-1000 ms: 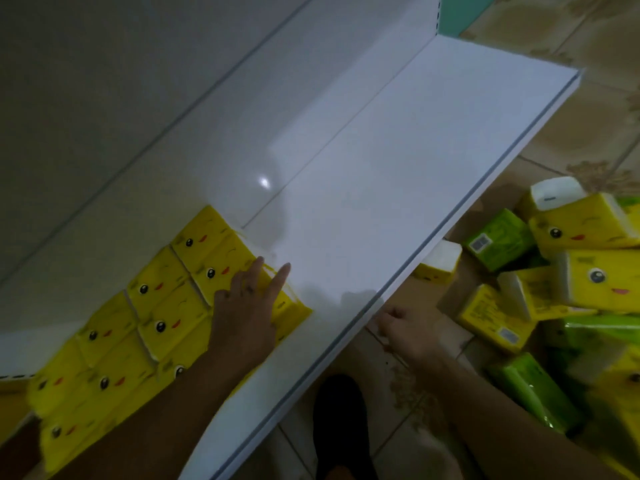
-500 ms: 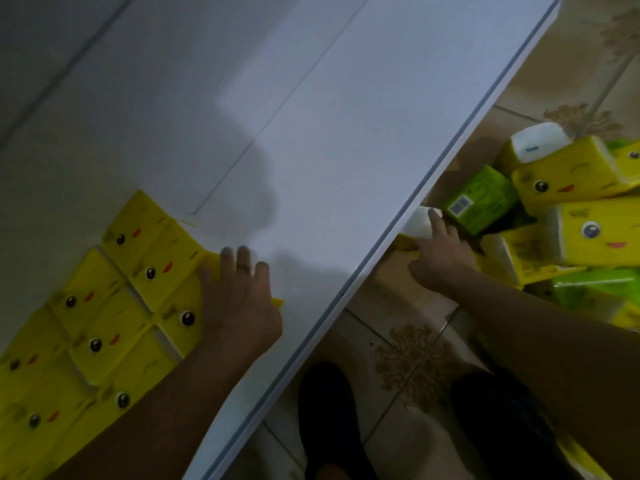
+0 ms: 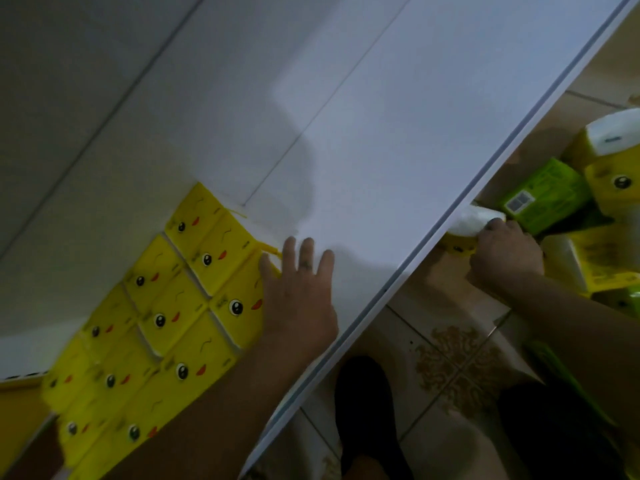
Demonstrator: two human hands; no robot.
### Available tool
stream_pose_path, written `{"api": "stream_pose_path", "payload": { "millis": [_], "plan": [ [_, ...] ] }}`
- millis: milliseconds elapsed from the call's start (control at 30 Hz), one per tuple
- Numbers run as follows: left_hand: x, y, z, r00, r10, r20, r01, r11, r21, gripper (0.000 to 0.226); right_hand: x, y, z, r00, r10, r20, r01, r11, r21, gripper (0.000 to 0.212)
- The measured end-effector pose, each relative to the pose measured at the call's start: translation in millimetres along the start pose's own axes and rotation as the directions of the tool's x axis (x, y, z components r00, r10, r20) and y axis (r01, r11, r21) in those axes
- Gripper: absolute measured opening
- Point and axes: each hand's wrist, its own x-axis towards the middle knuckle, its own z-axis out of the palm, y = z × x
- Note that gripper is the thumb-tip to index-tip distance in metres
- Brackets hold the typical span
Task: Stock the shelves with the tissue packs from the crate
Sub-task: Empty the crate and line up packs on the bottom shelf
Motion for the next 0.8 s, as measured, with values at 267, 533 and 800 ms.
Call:
{"api": "stream_pose_path", "payload": {
  "millis": [267,533,800],
  "plan": [
    [-5.8,-18.9,27.7,0.992,0.033,-0.123,-0.036,0.999,-0.024,0.083,2.3,10.3,-0.2,0.992,0.054,-0.114,-0.017,0.953,0.302,0.045],
    [11.5,8.3,17.0,0.979,0.053,-0.196,-0.083,0.985,-0.149,0.076,18.6,13.1,4.0,0.999,0.047,0.013,-0.048,0.977,0.205,0.070],
    [12.9,13.6,8.4,0.972,0.127,-0.198,-0.166,0.966,-0.197,0.066,-1.2,25.1,7.0,0.882,0.415,0.222,-0.453,0.620,0.641,0.081]
  ]
}}
